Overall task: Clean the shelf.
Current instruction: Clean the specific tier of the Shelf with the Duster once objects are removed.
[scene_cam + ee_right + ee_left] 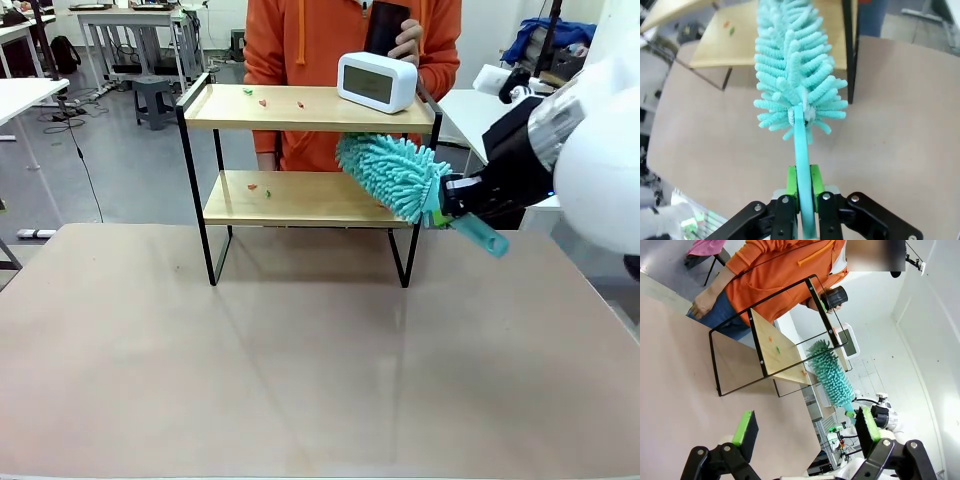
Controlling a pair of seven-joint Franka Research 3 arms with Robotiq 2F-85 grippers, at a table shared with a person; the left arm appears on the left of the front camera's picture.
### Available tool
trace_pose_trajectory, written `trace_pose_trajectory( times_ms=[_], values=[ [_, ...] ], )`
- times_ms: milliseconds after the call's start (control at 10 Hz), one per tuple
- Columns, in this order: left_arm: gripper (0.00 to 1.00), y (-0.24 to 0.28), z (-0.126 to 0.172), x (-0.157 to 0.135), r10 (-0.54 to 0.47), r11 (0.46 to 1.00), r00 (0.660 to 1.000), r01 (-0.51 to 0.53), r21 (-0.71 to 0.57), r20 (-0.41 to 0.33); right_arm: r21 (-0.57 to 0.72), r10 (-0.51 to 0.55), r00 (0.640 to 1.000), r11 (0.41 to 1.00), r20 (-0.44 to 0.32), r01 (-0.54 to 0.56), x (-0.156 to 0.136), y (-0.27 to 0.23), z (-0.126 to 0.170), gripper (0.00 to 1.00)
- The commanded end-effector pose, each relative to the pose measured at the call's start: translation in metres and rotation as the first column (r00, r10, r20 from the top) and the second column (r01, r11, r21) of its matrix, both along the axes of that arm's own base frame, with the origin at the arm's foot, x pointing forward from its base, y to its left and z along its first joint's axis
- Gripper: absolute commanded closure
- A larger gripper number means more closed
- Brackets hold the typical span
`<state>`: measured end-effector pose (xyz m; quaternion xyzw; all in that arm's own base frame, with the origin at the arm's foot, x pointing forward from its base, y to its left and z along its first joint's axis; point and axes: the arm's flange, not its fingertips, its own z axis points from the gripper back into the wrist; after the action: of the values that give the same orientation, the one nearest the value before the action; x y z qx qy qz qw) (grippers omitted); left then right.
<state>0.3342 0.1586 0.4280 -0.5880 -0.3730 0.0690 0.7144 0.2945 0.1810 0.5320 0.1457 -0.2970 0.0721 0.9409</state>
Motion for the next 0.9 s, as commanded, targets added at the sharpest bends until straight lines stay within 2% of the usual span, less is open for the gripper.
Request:
trace_pose_trajectory(
  times_ms=[0,300,500,800],
  values=[
    [0.00,0.000,0.001,-0.001,-0.007,1.000,1.000,0.007,0.003,0.024,-0.038,-0.129,0.991,0.991,0.047,0.131,-0.010,-0.001,-0.048,0.86],
    [0.00,0.000,0.001,-0.001,-0.007,1.000,1.000,0.007,0.003,0.024,-0.030,-0.202,0.979,0.979,0.037,0.203,0.012,0.007,-0.077,0.86],
    [0.00,0.000,0.001,-0.001,-0.007,1.000,1.000,0.007,0.003,0.024,-0.018,-0.183,0.983,0.983,0.034,0.184,0.020,0.014,-0.096,0.86],
    [0.00,0.000,0.001,-0.001,-0.007,1.000,1.000,0.007,0.003,0.024,0.017,-0.101,0.993,0.995,-0.061,0.102,0.022,0.037,-0.110,0.86]
  ],
)
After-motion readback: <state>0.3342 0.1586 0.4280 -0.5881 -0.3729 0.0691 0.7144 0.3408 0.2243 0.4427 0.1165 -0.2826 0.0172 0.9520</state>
